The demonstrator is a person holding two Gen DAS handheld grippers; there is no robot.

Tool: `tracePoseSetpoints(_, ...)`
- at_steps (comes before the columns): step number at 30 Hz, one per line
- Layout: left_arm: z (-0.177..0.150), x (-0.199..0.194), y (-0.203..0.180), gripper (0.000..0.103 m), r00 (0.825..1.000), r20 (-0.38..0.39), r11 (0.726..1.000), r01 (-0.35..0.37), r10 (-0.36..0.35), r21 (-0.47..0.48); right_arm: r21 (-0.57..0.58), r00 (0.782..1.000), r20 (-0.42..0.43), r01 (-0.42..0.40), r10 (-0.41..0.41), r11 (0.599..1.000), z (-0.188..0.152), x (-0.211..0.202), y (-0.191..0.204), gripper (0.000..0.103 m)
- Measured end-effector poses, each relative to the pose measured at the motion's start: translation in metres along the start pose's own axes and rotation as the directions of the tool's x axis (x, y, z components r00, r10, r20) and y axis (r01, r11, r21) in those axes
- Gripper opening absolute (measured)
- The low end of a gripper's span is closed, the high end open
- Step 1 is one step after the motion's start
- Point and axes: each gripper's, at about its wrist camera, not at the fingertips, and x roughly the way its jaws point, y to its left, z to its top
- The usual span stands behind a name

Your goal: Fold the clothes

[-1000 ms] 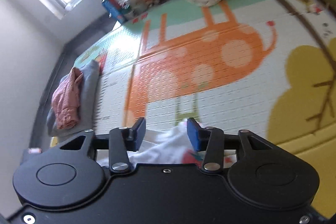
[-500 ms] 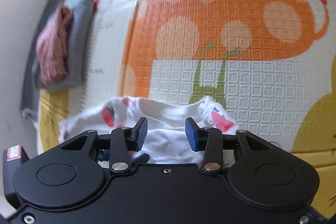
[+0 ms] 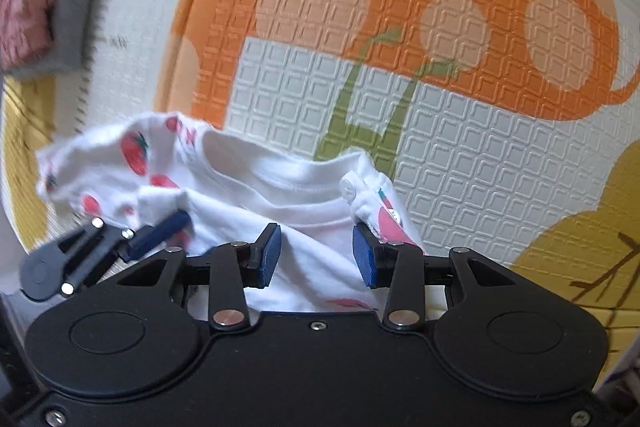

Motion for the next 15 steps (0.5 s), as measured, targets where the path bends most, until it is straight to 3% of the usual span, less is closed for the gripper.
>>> tracePoseSetpoints(7,0.000,-0.001,0.001,0.033,1.000,0.002,1.000,0.007,-0.007,-0.006,-0.033,0.988,-0.086,0.127,-0.130,0.991,0.011,0.011,0.009,0.038)
tracePoseSetpoints(15,-0.001,-0.001,0.003,0.033,1.000,0.004,1.000,0.017,-0.017,-0.015,-0.040,0.960,-0.097,0.261,-0.264,0.964,0.023,0.016,0.010,0.035)
